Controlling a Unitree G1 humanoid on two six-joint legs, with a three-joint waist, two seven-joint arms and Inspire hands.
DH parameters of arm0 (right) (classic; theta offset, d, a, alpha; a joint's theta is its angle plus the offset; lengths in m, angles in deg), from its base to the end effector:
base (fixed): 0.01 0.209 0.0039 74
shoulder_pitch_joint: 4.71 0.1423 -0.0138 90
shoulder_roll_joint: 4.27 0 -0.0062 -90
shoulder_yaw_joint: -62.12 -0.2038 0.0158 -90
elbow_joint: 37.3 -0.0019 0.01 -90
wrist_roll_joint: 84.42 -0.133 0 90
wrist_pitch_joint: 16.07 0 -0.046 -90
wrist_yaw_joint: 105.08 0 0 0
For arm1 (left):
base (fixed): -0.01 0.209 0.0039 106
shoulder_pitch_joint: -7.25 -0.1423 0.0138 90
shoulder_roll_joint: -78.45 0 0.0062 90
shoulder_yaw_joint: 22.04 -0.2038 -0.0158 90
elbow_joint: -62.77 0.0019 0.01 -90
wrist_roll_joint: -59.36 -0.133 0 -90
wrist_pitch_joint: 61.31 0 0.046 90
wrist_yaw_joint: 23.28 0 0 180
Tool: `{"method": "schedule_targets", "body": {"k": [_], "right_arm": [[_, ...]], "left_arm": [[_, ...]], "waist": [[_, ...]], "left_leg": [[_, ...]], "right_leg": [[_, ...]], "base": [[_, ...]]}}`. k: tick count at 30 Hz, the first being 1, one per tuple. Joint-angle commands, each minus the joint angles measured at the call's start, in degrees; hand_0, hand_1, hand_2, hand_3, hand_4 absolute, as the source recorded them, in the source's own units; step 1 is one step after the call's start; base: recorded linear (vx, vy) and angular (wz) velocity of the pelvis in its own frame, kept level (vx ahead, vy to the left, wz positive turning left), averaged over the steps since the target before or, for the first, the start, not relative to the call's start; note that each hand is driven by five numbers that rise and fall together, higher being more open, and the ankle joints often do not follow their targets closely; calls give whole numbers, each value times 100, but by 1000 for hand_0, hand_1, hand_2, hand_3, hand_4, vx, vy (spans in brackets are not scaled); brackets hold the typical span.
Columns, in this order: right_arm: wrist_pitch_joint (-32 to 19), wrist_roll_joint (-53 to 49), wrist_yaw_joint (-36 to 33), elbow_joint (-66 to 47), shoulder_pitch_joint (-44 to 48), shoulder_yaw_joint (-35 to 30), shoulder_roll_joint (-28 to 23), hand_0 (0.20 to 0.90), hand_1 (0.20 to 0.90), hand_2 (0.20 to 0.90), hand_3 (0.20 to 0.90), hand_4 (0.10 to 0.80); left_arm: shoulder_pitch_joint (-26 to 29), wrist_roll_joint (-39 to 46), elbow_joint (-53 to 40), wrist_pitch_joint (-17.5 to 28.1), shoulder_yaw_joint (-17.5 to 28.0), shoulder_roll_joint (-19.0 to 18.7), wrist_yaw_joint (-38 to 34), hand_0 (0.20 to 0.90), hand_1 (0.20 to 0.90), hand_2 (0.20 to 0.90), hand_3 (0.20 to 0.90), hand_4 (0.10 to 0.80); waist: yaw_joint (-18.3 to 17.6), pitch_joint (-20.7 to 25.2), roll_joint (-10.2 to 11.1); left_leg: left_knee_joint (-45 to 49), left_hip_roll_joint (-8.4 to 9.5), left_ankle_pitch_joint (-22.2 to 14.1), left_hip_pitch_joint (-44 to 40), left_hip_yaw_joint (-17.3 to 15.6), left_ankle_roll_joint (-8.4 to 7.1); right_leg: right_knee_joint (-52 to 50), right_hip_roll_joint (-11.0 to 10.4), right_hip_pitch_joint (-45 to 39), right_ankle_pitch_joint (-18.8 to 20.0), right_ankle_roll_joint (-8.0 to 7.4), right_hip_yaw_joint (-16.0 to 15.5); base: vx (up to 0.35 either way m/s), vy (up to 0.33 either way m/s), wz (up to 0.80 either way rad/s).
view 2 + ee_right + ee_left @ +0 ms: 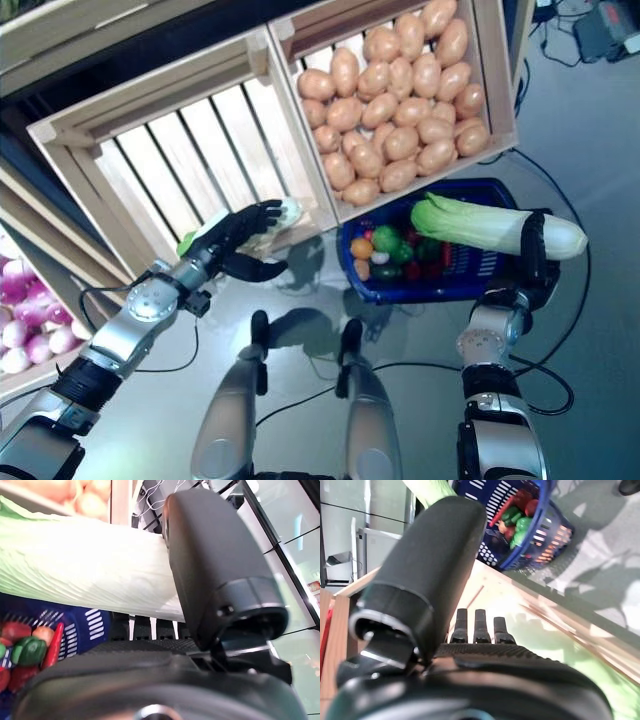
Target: Put vegetables into the basket
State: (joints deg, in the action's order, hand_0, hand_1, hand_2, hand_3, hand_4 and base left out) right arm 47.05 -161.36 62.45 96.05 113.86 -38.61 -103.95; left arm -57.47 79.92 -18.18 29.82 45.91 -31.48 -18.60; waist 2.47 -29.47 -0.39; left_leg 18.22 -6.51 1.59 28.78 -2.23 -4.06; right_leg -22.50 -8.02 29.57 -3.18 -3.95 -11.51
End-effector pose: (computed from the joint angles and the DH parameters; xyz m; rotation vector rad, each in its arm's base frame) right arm 0.2765 -0.3024 0.0625 0.9764 -0.3399 -0.7949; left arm 0.2768 0.2027 0.0997 0.3657 -0.1216 -0.3993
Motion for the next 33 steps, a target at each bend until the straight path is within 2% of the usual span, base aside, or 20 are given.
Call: {"method": "schedule_targets", "body": {"k": [1,3,6,11,17,27,33], "right_arm": [[-710,235,-149,-385,274,-117,-1067,300,300,300,300,400],[-614,572,-477,-289,364,-91,-1108,300,300,300,300,400],[-495,896,-839,-183,457,-55,-1194,300,300,300,300,400],[-505,820,-1235,-58,679,-31,-1228,300,300,300,300,400],[-412,781,-1216,359,936,61,-1286,300,300,300,300,400],[-419,1380,-1765,65,1412,244,-1275,300,300,300,300,400],[-618,1433,-1826,-102,1533,322,-1039,300,300,300,300,400]], "left_arm": [[510,250,-781,906,221,-59,-107,900,900,900,900,800],[609,327,-853,939,227,-74,-118,900,900,900,900,800],[691,379,-898,924,221,-53,-129,900,900,900,900,800],[852,475,-945,1002,109,-107,-71,900,900,900,900,800],[1028,617,-1049,986,2,-113,-83,900,900,900,900,800],[961,763,-1317,1048,24,-75,-10,900,900,900,900,800],[891,817,-1283,1159,34,26,-51,900,900,900,900,800]], "waist": [[-52,-33,-41],[-24,-33,-61],[-13,-33,-95],[9,-33,-148],[59,-33,-232],[143,-33,-354],[204,-33,-392]], "left_leg": [[1155,110,-514,841,193,-91],[1426,173,-633,1104,207,-29],[1688,203,-714,1379,206,-19],[1986,251,-799,1815,201,46],[2304,319,-930,2139,164,129],[2536,369,-971,2633,221,212],[2577,450,-998,2715,245,243]], "right_leg": [[-453,-60,114,-179,88,-127],[-835,-146,432,-275,98,-100],[-1173,-224,735,-344,91,-120],[-1668,-320,1296,-433,55,-37],[-2127,-454,1715,-532,65,-18],[-2509,-461,2325,-561,71,136],[-2623,-411,2436,-594,78,171]], "base": [[-43,16,10],[-16,4,2],[-14,-2,-1],[-35,-20,0],[-6,-1,4],[5,-2,3],[19,11,2]]}}
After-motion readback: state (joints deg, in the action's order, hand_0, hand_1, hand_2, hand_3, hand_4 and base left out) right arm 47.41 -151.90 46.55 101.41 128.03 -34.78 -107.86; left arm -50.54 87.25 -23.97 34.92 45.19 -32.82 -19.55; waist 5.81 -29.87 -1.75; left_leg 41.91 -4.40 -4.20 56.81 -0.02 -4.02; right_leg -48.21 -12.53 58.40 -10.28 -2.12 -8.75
